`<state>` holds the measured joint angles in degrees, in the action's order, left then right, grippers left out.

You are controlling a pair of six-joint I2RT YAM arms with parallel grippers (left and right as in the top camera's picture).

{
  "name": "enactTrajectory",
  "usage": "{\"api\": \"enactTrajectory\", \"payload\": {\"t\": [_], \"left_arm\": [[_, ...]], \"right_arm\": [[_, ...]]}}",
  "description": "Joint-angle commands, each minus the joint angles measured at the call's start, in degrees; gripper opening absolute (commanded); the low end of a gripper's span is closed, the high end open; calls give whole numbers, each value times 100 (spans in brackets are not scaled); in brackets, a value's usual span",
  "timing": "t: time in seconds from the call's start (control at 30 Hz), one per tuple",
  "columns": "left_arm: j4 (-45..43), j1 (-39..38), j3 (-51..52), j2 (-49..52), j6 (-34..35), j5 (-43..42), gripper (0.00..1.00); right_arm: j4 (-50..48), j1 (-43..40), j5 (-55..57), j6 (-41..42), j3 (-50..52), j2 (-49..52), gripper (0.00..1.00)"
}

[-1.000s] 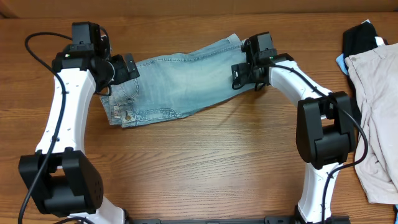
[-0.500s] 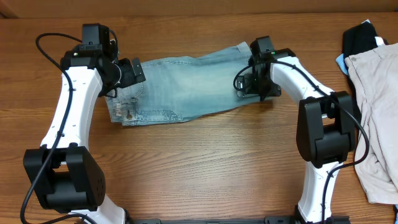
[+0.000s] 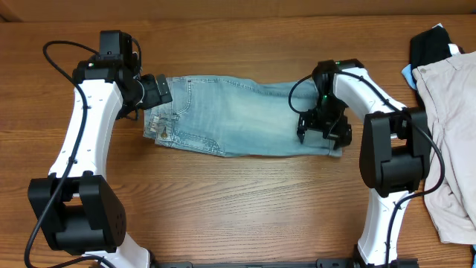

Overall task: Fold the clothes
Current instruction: 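Grasp the waistband end with the left gripper and leg hem with the right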

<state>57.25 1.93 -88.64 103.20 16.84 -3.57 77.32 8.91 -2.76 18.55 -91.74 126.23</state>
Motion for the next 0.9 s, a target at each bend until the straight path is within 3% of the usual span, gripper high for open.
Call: {"api": "enactTrajectory", "payload": {"t": [0.0,0.23,0.4,0.63,0.87], "left_arm": [[-13,-48,52,66,-214,225,100],[-186,-46,55,66,-999,295,100],[-387,-20,142,70,-2549,-24,100],[-396,448,223,367,-2715,-160,100],[-485,796,225,1010,-2876,-1097,100]], "right_arm": [[120,81,103,260,212,157,95],[39,127,94,203,197,-975,97],[-28,120,96,-247,157,-2208,99],[-70,120,103,-702,76,-3381,100],[-146,120,116,-791,76,-3654,100]]}}
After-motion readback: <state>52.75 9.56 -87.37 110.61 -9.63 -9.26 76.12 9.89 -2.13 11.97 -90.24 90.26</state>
